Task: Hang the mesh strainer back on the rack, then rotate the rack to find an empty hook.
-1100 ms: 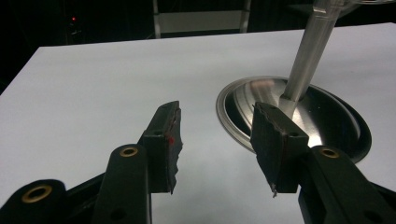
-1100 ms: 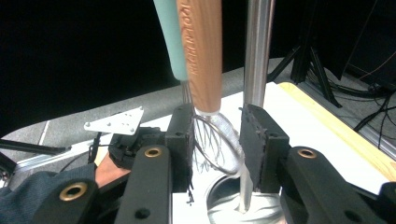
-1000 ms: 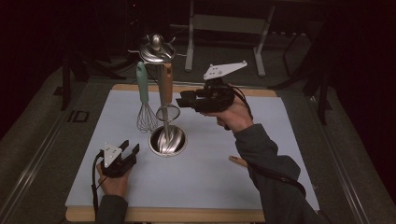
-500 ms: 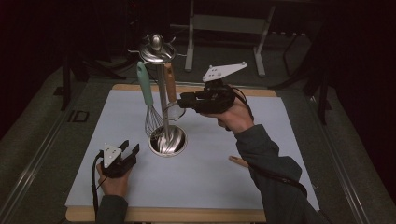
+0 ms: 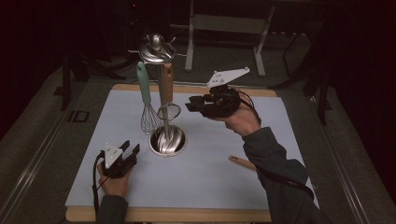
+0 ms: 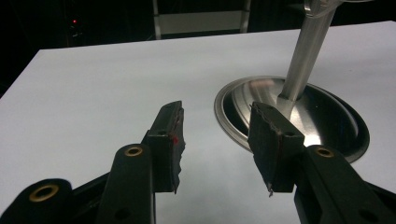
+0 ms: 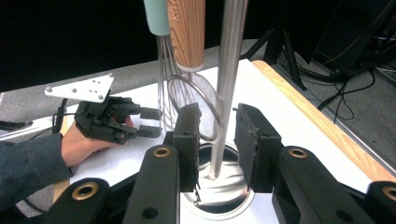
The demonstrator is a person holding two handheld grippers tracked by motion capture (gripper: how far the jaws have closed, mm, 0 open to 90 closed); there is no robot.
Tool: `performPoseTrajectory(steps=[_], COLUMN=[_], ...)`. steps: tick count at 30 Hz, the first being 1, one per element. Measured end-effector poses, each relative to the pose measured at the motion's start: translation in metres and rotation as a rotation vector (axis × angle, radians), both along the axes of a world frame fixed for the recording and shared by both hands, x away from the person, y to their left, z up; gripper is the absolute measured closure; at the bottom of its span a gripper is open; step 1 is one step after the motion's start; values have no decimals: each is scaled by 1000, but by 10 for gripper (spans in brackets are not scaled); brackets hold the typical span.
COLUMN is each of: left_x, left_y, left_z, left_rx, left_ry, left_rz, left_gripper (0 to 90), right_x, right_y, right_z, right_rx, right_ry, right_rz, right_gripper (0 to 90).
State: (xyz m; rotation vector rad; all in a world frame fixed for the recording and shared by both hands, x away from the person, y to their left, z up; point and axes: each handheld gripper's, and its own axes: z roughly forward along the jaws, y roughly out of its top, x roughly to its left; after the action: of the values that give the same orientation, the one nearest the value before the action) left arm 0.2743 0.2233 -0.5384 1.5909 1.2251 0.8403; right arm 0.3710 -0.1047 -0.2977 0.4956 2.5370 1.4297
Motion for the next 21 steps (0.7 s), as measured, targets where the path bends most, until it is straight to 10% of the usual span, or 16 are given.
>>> performPoseTrajectory(steps=[8,21], left_x=[-5,-19], left_y=[5,0], left_z=[11,100], left_rx=[-60,-231], left_ry=[-17,-275], left_rz=[18,-36], left_gripper=[599,870], right_x=[0,5], right_y=[-5,-28], right_z=[-5,-26], right_rx=[-27,-62], right_ry=[-5,18], right_rz=[-11,-113], right_gripper=[691,567])
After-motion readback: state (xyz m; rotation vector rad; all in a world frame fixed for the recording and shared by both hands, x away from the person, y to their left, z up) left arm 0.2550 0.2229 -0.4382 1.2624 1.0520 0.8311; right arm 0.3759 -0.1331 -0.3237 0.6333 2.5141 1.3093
